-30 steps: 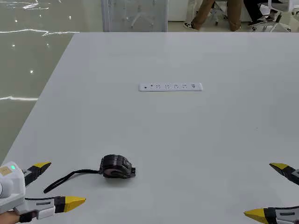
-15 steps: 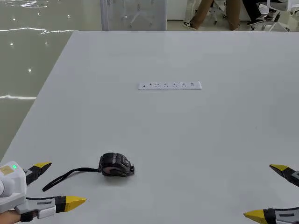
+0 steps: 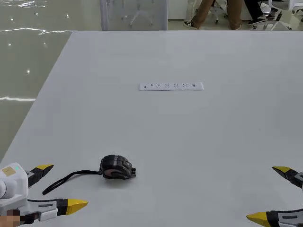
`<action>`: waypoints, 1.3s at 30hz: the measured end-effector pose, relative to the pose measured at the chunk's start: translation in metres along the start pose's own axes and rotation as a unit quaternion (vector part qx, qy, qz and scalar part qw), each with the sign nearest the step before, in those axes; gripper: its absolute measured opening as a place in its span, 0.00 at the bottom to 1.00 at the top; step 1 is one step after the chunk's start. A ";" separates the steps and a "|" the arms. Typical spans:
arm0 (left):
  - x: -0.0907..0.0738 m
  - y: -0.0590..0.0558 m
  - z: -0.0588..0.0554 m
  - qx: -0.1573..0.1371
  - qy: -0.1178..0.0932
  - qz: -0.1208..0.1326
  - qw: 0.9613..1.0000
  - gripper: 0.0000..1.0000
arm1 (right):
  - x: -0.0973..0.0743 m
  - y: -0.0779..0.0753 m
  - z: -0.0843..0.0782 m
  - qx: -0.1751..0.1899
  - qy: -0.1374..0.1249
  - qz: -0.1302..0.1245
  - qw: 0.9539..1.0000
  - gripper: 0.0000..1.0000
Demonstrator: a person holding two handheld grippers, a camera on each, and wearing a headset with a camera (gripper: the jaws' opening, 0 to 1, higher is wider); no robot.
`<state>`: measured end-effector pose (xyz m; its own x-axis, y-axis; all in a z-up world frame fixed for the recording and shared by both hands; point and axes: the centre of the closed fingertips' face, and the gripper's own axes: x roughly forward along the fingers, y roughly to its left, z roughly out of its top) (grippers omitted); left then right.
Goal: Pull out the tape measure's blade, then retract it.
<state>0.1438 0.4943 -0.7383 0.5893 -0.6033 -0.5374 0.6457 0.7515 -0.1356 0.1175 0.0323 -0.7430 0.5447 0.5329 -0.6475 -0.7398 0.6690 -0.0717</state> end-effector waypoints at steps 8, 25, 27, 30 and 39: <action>0.003 -0.002 0.000 0.001 0.012 -0.008 1.000 1.00 | 0.001 -0.001 0.004 -0.004 -0.001 0.003 1.000 1.00; 0.019 -0.012 0.015 0.043 0.062 -0.051 0.996 1.00 | 0.014 0.000 0.026 -0.020 -0.012 0.017 1.000 1.00; 0.022 -0.013 0.017 0.051 0.069 -0.057 0.995 1.00 | 0.017 -0.002 0.028 -0.024 -0.014 0.022 0.999 1.00; 0.029 -0.011 0.018 0.079 0.088 -0.062 0.991 1.00 | 0.024 0.000 0.033 -0.026 -0.015 0.032 0.999 1.00; 0.052 -0.017 0.030 0.135 0.111 -0.100 0.980 0.99 | 0.048 0.010 0.057 -0.048 -0.025 0.061 0.997 0.99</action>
<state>0.1780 0.4422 -0.7389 0.3373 -0.6348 -0.6951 0.8597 0.5087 -0.0473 0.1584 0.0942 -0.7318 0.4660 0.6330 -0.6181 -0.8345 0.5467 -0.0692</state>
